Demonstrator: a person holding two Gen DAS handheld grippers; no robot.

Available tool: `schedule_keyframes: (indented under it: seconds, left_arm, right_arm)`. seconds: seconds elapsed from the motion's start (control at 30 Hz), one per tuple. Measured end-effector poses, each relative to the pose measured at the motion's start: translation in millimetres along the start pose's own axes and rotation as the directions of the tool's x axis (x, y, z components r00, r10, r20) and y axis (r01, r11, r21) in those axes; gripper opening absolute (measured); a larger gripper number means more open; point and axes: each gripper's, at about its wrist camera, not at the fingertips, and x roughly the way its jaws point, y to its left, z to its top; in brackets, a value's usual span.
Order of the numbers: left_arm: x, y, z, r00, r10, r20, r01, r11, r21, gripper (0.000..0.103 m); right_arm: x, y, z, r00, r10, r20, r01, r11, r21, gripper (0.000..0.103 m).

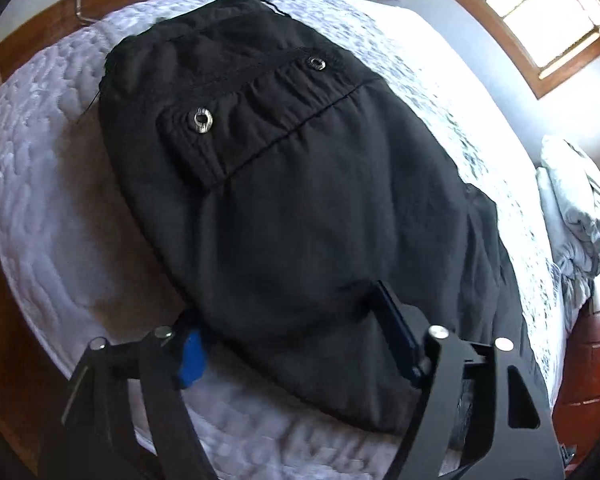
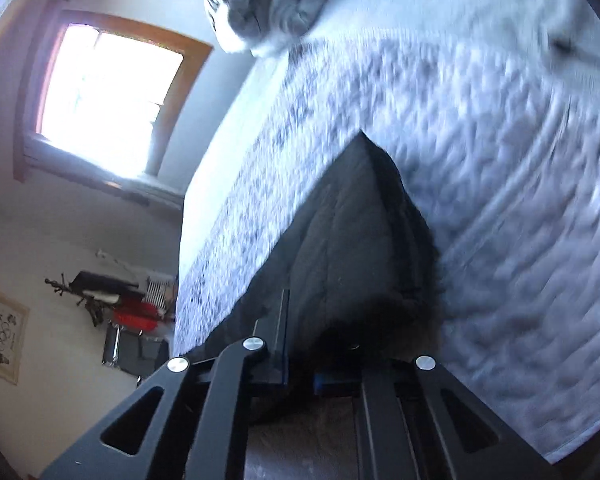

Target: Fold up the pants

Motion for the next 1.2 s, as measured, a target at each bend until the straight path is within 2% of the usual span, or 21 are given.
schedule_keyframes:
  seconds: [0.1,0.23,0.3,0.43,0.57,0.6,0.67,0.7,0.73,0.83,0.87,0.93,0.97,1.03,1.2]
  left_arm:
    - [7.1,-18.6,-14.6,0.999,-0.029,-0.021,0.030,0.999,0.040,0.068]
    - [17.8,-29.5,-24.9,1.000,-0.007,-0.005,0.007,0.995,0.100,0.072]
    - [17.9,-27.7,-23.2,1.000,-0.020,-0.006,0.020,0.996,0.083,0.072]
    - [15.6,-13.6,-12.7,0.999,-0.048,-0.005,0.049,0.998,0.049,0.068]
    - [17.9,-6.9,1.9,0.999,-0.050,-0.007,0.050,0.999,0.012,0.067]
    - [18.0,-7.0,3.3,0.999,-0.048,-0.008,0.048,0.999,0.015,0.067]
    - [17.4,-7.7,4.9,0.999,-0.047,-0.005,0.047,0.998,0.035,0.067]
    - [19.3,-11.1,7.8,0.999,-0.050,-0.005,0.050,0.998,0.036,0.067]
    - [20.1,-10.8,10.9,0.998,-0.055,-0.004,0.055,0.998,0.033,0.068]
    - [16.1,-10.9,7.9,0.998,-0.058,-0.007,0.058,0.998,0.037,0.067]
    - [13.7,-9.1,7.2,0.998,-0.055,-0.008,0.055,0.998,0.041,0.067]
    - [9.3,-7.3,6.5,0.999,-0.043,-0.009,0.043,0.998,0.047,0.068]
    - [6.8,-6.4,6.2,0.999,-0.037,-0.007,0.037,0.998,0.047,0.071]
    - [-2.0,-2.5,4.3,1.000,-0.023,0.010,0.022,0.999,0.043,0.075]
    - [-19.0,5.7,0.9,0.999,-0.017,0.031,0.016,0.999,0.034,0.086]
  right_arm:
    - [-15.3,-11.0,9.7,0.998,-0.045,0.037,0.044,0.999,0.017,0.007]
    - [-7.1,-41.4,9.2,0.994,-0.108,-0.010,0.108,0.993,0.053,0.007]
    - [-2.1,-42.8,6.6,0.991,-0.129,-0.021,0.130,0.991,0.043,0.007]
    - [1.6,-42.3,4.9,0.995,-0.102,-0.016,0.103,0.993,0.054,0.007]
    - [15.2,-42.0,8.4,0.989,-0.135,-0.065,0.138,0.989,0.060,0.011]
    - [14.8,-43.6,7.8,0.988,-0.136,-0.076,0.141,0.988,0.067,0.014]
    - [10.4,-40.3,5.2,0.983,-0.160,-0.091,0.166,0.985,0.056,0.036]
    - [5.0,-39.6,2.1,0.981,-0.174,-0.092,0.179,0.983,0.050,0.063]
    - [-2.4,-38.1,-1.0,0.980,-0.186,-0.078,0.189,0.981,0.040,0.068]
    - [-23.9,-40.3,-10.9,0.977,-0.202,-0.066,0.206,0.977,0.057,0.070]
    - [-29.6,-45.2,-14.4,0.981,-0.182,-0.061,0.187,0.979,0.087,0.071]
    - [-39.3,-59.1,-24.5,0.995,-0.086,-0.053,0.094,0.980,0.175,0.073]
    - [-40.3,-66.2,-30.4,0.998,-0.029,-0.054,0.040,0.975,0.218,0.073]
    - [-36.8,-77.2,-39.5,0.998,0.030,-0.053,-0.015,0.962,0.274,0.073]
    - [-10.3,-87.0,-47.6,0.997,0.032,-0.066,-0.011,0.955,0.297,0.073]
